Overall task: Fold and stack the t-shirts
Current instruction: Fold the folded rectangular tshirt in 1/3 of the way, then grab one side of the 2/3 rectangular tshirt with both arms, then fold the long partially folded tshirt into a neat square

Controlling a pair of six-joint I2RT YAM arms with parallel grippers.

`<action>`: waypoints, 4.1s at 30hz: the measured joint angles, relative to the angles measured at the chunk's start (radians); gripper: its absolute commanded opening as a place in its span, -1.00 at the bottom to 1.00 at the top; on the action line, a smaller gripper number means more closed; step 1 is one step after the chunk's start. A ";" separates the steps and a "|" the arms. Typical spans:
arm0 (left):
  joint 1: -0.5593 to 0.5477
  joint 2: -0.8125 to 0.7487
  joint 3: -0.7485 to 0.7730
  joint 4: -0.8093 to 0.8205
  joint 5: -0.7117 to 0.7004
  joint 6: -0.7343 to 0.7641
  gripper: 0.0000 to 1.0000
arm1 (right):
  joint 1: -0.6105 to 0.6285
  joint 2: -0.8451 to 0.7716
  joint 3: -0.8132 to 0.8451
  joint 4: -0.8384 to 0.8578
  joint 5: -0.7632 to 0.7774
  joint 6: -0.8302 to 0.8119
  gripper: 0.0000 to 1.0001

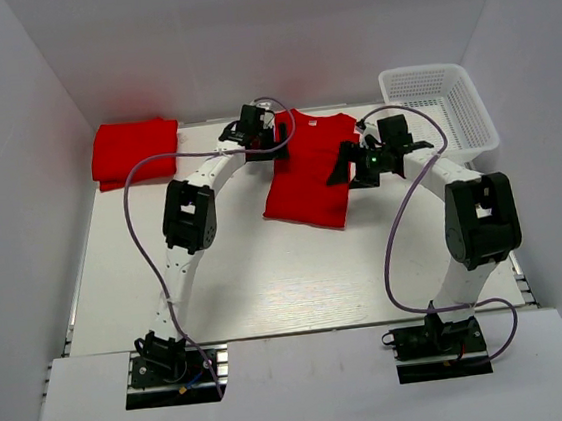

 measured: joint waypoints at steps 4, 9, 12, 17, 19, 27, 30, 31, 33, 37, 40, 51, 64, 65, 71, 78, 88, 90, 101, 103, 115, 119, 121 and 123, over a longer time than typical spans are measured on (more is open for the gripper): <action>0.005 -0.005 -0.024 0.007 -0.050 -0.071 1.00 | 0.001 -0.003 0.000 -0.017 0.041 -0.014 0.81; 0.014 -0.089 -0.142 0.006 -0.064 -0.102 1.00 | 0.013 -0.009 0.000 -0.060 0.100 -0.037 0.81; 0.018 -0.172 -0.234 -0.018 -0.055 -0.096 1.00 | 0.026 -0.038 -0.010 -0.082 0.127 -0.041 0.81; 0.019 -0.410 -0.503 -0.018 -0.008 -0.047 1.00 | 0.051 -0.124 -0.097 -0.082 0.131 -0.031 0.81; 0.013 -0.499 -0.600 -0.011 0.016 -0.021 1.00 | 0.058 -0.150 -0.149 -0.074 0.120 -0.019 0.81; -0.005 -0.655 -0.929 0.116 0.170 0.036 1.00 | 0.059 -0.168 -0.304 -0.059 0.084 0.021 0.81; -0.005 -0.621 -0.946 0.155 0.195 0.039 0.92 | 0.059 -0.152 -0.304 -0.019 0.072 0.021 0.81; -0.005 -0.611 -0.946 0.167 0.200 0.038 0.89 | 0.059 -0.142 -0.304 -0.008 0.071 0.022 0.81; -0.005 -0.593 -0.947 0.188 0.210 0.037 0.70 | 0.059 -0.117 -0.304 0.010 0.067 0.024 0.81; -0.006 -0.587 -0.958 0.219 0.215 0.047 0.39 | 0.059 -0.078 -0.303 0.054 0.043 0.045 0.81; -0.008 -0.587 -0.982 0.239 0.217 0.057 0.02 | 0.059 -0.067 -0.303 0.090 0.034 0.064 0.72; -0.043 -0.585 -1.020 0.289 0.220 0.057 -1.00 | 0.058 -0.014 -0.336 0.159 0.068 0.114 -1.00; -0.083 -0.863 -1.231 0.208 0.317 -0.087 -1.00 | 0.059 -0.377 -0.492 0.009 0.063 0.020 -1.00; -0.089 -0.895 -1.238 0.177 0.333 -0.103 -1.00 | 0.059 -0.427 -0.504 -0.031 0.055 0.010 -1.00; -0.129 -1.056 -1.166 -0.037 0.428 -0.203 -1.00 | 0.059 -0.674 -0.492 -0.355 -0.019 -0.055 -1.00; -0.144 -1.046 -0.975 -0.207 0.463 -0.251 -1.00 | 0.053 -0.695 -0.304 -0.517 -0.029 -0.092 -1.00; -0.122 -0.907 -0.729 -0.238 0.239 -0.256 -1.00 | 0.042 -0.541 -0.196 -0.377 0.154 -0.038 -1.00; -0.119 -0.871 -0.710 -0.220 0.197 -0.258 -1.00 | 0.036 -0.503 -0.183 -0.347 0.178 -0.029 -1.00; -0.089 -0.732 -0.639 -0.050 0.057 -0.261 -1.00 | -0.012 -0.377 -0.106 -0.208 0.235 -0.001 -1.00; -0.083 -0.718 -0.634 -0.018 0.054 -0.262 -1.00 | -0.018 -0.349 -0.079 -0.193 0.235 0.000 -1.00; -0.049 -0.480 -0.466 0.146 0.064 -0.264 -1.00 | -0.056 -0.167 0.031 -0.125 0.255 0.018 -1.00; -0.042 -0.393 -0.429 0.161 0.079 -0.264 -1.00 | -0.065 -0.115 0.041 -0.111 0.264 0.023 -1.00; -0.040 -0.361 -0.426 0.171 0.092 -0.264 -1.00 | -0.071 -0.083 0.048 -0.109 0.266 0.031 -1.00; -0.038 -0.332 -0.415 0.182 0.100 -0.264 -0.94 | -0.077 -0.047 0.057 -0.105 0.268 0.043 -0.91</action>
